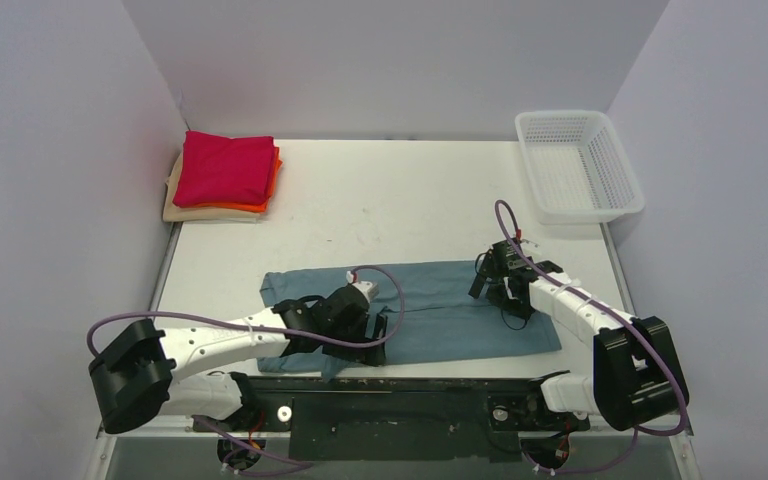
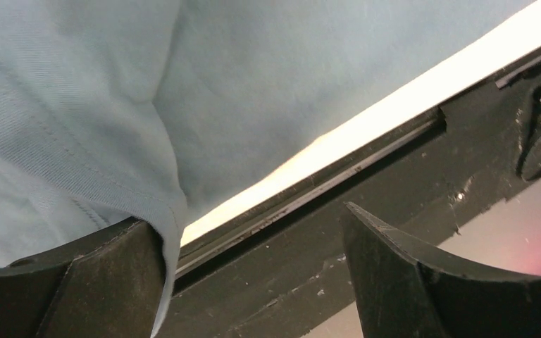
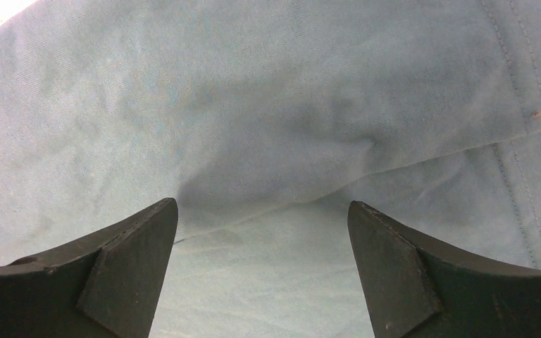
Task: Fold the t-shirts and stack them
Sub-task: Fold the other side of the tshirt into a rectangle, then rotate the tshirt 90 degrees
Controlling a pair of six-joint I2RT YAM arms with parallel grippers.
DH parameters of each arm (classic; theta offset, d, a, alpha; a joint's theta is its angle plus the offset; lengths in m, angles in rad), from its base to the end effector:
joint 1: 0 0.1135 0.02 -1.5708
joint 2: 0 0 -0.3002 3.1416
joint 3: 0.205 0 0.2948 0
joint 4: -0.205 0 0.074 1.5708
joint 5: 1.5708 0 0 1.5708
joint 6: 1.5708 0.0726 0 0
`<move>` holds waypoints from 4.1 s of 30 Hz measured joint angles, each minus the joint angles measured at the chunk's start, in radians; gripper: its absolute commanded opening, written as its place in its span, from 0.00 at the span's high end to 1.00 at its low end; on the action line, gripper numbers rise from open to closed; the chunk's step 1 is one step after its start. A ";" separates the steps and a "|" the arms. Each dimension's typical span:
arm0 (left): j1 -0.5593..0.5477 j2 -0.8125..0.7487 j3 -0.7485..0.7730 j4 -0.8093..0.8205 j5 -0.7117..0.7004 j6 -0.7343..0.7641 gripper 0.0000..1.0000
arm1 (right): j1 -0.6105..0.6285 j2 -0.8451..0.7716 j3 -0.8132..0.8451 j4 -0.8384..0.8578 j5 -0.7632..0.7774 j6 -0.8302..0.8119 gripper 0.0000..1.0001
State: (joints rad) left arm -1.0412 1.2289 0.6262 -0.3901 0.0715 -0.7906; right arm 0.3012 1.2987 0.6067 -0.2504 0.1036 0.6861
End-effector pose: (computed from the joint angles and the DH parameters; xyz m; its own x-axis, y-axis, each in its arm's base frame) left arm 0.1325 -0.2366 0.1595 -0.9235 0.1742 -0.3418 0.3186 0.8445 -0.4304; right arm 0.2752 0.0776 0.1464 -0.7479 0.4275 -0.5078 0.3061 0.9009 0.3077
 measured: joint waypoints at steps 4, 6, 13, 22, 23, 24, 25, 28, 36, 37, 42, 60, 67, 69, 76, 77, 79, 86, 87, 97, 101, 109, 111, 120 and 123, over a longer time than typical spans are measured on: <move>-0.002 0.014 0.057 -0.066 -0.077 0.018 0.07 | 0.000 0.000 0.000 0.000 0.000 0.000 0.15; -0.004 0.014 0.075 -0.078 -0.104 0.023 0.07 | 0.000 0.000 0.000 0.000 0.000 0.000 0.15; -0.005 0.077 0.142 -0.115 -0.183 0.027 0.06 | 0.000 -0.005 0.000 -0.003 0.000 -0.002 0.15; 0.059 0.037 0.099 -0.247 -0.271 -0.009 0.06 | -0.002 -0.045 0.000 -0.024 0.001 -0.008 0.15; 0.081 0.015 0.078 -0.260 -0.275 -0.014 0.06 | -0.002 -0.045 0.000 -0.025 0.001 -0.008 0.14; 0.102 -0.006 0.060 -0.275 -0.279 -0.021 0.06 | -0.002 -0.045 0.000 -0.026 0.001 -0.008 0.14; 0.121 -0.026 0.042 -0.287 -0.283 -0.029 0.06 | -0.003 -0.045 0.000 -0.028 0.001 -0.009 0.15; 0.153 -0.075 0.003 -0.316 -0.298 -0.051 0.06 | -0.006 -0.045 0.000 -0.032 0.002 -0.011 0.15; 0.185 -0.019 0.001 -0.340 -0.349 -0.092 0.06 | -0.007 -0.045 0.000 -0.040 0.002 -0.013 0.14; 0.192 0.008 0.006 -0.338 -0.355 -0.093 0.06 | -0.007 -0.045 0.000 -0.040 0.002 -0.015 0.14; 0.277 0.129 0.066 -0.305 -0.322 -0.063 0.06 | -0.008 -0.025 0.001 -0.040 0.000 -0.030 0.14; 0.663 0.984 1.139 -0.153 -0.151 0.465 0.06 | 0.254 -0.294 -0.220 0.047 -0.093 0.079 0.14; 0.694 1.519 2.002 -0.254 0.051 0.503 0.06 | 0.567 -0.237 -0.216 0.176 -0.286 0.162 0.14; 0.701 1.554 2.024 -0.202 0.114 0.461 0.05 | 0.631 -0.134 -0.172 0.242 -0.353 0.164 0.15; 0.719 1.610 1.993 0.091 0.317 0.142 0.03 | 0.821 0.314 0.165 0.385 -0.535 0.104 0.16; 0.718 1.629 2.000 0.133 0.337 0.101 0.03 | 0.831 0.344 0.193 0.390 -0.549 0.097 0.17; 0.715 1.656 2.002 0.225 0.372 0.013 0.03 | 0.851 0.403 0.261 0.386 -0.569 0.076 0.16; 0.705 1.702 2.017 0.358 0.374 -0.145 0.03 | 0.865 0.401 0.308 0.303 -0.505 0.005 0.15; 0.704 1.702 2.017 0.360 0.363 -0.151 0.03 | 0.864 0.380 0.305 0.281 -0.483 0.000 0.15; 0.736 1.584 2.015 0.196 0.230 -0.095 0.03 | 0.844 -0.083 0.153 0.253 -0.259 0.068 0.12; 0.771 1.367 1.946 0.068 0.216 -0.002 0.03 | 0.830 -0.248 0.093 0.175 -0.151 0.154 0.12; 0.652 0.503 1.157 -0.149 0.004 0.147 0.03 | 0.780 -0.491 -0.075 -0.084 -0.079 0.334 0.21; 0.537 0.255 0.834 -0.145 -0.046 0.143 0.03 | 0.782 -0.494 -0.108 -0.109 -0.106 0.362 0.24; 0.336 -0.313 0.083 -0.234 -0.130 -0.013 0.03 | 0.755 -0.394 -0.135 -0.133 -0.165 0.342 0.25; 0.323 -0.333 0.013 -0.134 -0.079 -0.042 0.03 | 0.700 -0.313 -0.040 -0.117 -0.124 0.298 0.24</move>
State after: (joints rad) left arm -0.7181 0.8959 0.6392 -0.5236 -0.0078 -0.8330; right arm 1.0012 0.9859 0.5663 -0.3679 -0.0204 0.9840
